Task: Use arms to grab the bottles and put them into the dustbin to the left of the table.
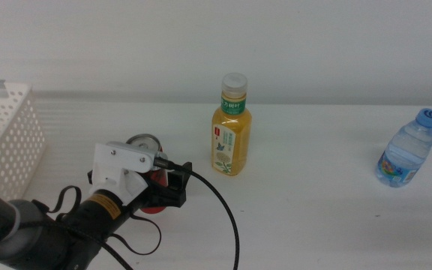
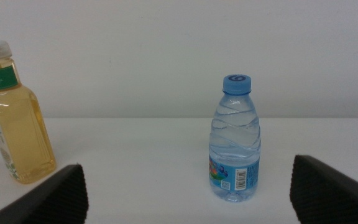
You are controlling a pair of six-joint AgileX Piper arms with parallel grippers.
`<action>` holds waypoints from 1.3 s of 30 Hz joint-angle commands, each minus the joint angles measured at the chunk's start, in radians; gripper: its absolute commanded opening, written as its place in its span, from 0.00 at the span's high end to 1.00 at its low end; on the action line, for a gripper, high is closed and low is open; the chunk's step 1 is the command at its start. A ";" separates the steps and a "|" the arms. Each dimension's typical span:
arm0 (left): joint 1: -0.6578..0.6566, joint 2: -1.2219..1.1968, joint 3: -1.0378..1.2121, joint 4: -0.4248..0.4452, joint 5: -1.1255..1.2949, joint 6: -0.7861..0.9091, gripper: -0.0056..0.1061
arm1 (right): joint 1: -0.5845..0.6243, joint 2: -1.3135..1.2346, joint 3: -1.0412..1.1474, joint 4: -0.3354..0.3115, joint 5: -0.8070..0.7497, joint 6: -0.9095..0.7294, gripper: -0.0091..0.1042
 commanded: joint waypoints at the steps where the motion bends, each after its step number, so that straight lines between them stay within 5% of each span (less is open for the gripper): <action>1: -0.003 0.004 -0.005 0.000 0.006 -0.007 0.11 | -0.009 -0.040 0.043 -0.004 -0.009 -0.010 0.16; 23: -0.003 0.004 -0.005 0.004 0.051 -0.005 0.15 | -0.009 -0.040 0.043 -0.004 -0.009 -0.010 0.16; 29: -0.003 0.004 -0.005 0.004 0.055 0.014 0.36 | -0.009 -0.040 0.043 -0.004 -0.009 -0.010 0.16; 37: -0.003 0.004 -0.005 0.030 0.041 0.066 0.94 | -0.009 -0.040 0.043 -0.004 -0.009 -0.010 0.16; 39: -0.003 -0.006 0.009 0.050 0.013 0.068 0.97 | -0.009 -0.040 0.043 -0.004 -0.009 -0.010 0.16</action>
